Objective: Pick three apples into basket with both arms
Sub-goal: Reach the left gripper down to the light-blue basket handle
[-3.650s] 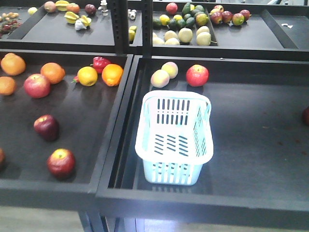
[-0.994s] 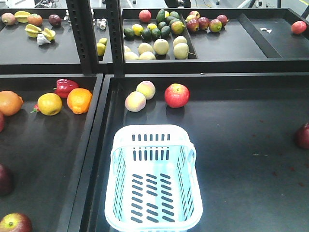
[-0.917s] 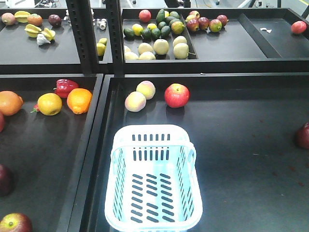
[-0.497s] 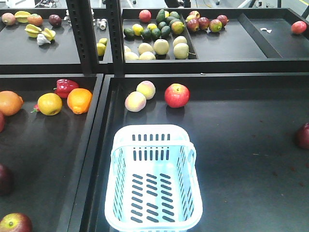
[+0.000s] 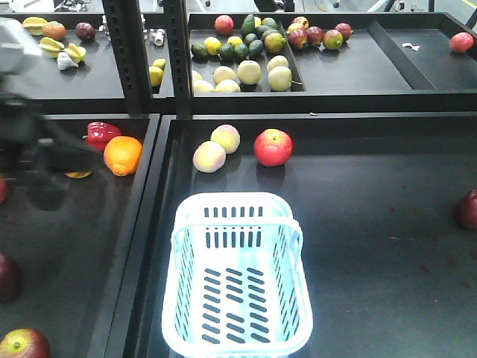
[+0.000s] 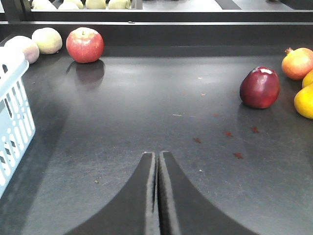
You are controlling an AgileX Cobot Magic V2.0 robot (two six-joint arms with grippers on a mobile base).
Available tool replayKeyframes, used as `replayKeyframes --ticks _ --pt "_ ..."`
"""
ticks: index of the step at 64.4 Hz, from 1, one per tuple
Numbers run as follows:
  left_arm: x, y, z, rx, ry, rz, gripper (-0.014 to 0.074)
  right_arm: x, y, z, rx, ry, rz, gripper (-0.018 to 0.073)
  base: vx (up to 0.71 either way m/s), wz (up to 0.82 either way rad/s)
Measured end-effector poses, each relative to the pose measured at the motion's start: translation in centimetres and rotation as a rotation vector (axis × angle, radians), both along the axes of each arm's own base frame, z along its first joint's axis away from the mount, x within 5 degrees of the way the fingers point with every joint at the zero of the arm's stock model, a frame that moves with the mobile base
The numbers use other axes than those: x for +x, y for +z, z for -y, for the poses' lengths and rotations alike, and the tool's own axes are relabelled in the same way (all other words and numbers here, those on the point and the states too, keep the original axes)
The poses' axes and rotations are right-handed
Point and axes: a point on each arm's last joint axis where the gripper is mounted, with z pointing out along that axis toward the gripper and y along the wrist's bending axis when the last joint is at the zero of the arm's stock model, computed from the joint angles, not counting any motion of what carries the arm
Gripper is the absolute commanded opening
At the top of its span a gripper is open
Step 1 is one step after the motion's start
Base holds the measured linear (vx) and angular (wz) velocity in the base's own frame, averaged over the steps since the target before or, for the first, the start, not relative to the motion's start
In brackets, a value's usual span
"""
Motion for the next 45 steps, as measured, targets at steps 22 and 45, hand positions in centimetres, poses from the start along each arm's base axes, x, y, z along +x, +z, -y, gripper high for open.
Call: replayKeyframes --ticks 22,45 --pt "4.8 -3.9 7.9 0.035 -0.216 -0.099 0.0671 0.0 0.0 0.0 0.000 0.000 0.000 -0.0004 0.00 0.00" --pt "6.7 -6.6 13.3 0.054 -0.319 -0.125 0.0627 0.0 0.0 0.0 0.000 0.000 0.000 -0.0004 0.00 0.00"
